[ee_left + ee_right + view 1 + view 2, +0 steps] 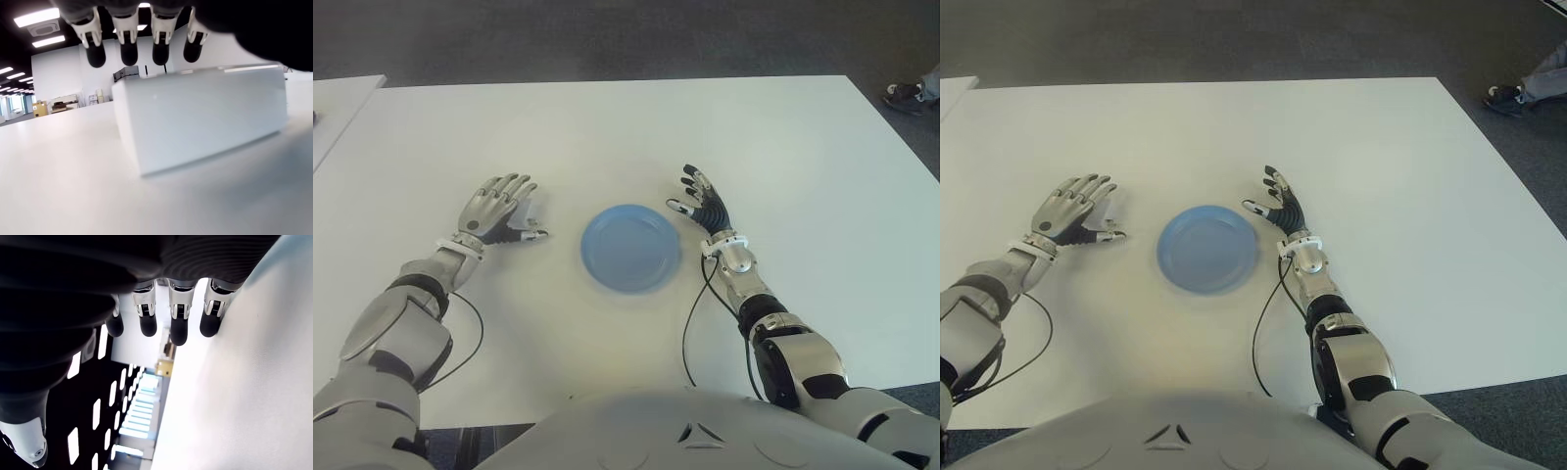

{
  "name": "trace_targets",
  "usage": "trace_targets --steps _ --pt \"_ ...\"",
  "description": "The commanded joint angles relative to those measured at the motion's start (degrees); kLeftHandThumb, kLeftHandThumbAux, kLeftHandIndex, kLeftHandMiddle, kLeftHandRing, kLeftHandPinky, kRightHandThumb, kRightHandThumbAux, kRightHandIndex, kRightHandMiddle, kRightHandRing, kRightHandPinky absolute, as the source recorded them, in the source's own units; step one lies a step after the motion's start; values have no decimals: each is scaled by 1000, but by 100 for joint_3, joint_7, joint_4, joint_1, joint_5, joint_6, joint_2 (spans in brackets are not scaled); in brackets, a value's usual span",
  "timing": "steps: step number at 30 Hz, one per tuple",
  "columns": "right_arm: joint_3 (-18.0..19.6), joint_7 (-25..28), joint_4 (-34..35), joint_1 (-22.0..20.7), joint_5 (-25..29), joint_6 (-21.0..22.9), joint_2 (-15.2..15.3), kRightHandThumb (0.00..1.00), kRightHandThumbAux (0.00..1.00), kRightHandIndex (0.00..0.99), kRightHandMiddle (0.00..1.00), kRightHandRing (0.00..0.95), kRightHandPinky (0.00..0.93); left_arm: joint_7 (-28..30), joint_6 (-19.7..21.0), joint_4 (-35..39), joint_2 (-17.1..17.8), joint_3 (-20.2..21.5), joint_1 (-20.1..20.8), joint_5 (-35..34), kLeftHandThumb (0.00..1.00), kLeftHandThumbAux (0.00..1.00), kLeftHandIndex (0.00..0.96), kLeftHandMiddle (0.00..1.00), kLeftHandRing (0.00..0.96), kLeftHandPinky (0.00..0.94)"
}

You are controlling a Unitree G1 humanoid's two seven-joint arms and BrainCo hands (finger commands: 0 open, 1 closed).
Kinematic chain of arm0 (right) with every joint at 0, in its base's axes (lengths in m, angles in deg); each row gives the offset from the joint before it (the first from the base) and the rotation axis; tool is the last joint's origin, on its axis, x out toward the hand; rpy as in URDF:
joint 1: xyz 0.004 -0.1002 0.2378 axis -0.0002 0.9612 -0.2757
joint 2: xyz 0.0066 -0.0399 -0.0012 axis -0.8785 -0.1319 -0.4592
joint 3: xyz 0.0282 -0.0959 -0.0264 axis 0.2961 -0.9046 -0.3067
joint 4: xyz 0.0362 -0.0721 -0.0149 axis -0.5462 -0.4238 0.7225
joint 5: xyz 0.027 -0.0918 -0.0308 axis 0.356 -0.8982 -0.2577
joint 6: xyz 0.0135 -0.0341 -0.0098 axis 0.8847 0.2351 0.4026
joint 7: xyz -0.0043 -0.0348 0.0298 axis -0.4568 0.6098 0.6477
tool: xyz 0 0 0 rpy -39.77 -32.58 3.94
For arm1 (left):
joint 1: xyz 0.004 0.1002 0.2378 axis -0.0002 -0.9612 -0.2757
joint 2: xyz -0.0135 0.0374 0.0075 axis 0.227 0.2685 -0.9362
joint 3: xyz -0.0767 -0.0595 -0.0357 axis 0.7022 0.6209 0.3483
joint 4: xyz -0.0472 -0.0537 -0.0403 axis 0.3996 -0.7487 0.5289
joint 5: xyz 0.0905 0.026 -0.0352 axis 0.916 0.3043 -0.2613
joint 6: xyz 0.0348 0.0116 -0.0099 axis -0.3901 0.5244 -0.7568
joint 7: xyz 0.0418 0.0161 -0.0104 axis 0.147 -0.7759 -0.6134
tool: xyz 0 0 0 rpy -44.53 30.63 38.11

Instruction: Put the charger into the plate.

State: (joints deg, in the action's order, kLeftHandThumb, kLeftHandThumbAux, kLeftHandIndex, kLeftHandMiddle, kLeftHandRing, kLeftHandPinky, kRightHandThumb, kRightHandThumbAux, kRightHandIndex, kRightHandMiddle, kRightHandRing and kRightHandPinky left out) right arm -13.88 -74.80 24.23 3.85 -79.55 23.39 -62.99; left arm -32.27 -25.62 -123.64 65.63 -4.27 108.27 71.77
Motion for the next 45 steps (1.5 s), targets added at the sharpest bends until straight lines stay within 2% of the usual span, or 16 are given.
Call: trace_targets --steps 1,19,35,45 --pt "-55 72 -315 413 -53 294 -53 125 633 11 83 102 138 -27 -18 -59 -73 -2 -101 11 481 120 0 0 6 102" --pt "-60 82 -319 396 -56 344 -43 123 632 6 86 110 155 258 -128 -73 -85 59 -145 -77 491 127 0 0 5 92" --pt "-39 165 -306 407 -11 395 -29 124 629 6 89 121 169 1016 -144 -62 -75 124 -165 -249 462 124 0 0 19 129" --pt "-31 221 -272 451 7 362 -11 122 625 2 90 120 164 1769 -79 -83 -89 282 -168 -477 415 127 0 0 0 93"
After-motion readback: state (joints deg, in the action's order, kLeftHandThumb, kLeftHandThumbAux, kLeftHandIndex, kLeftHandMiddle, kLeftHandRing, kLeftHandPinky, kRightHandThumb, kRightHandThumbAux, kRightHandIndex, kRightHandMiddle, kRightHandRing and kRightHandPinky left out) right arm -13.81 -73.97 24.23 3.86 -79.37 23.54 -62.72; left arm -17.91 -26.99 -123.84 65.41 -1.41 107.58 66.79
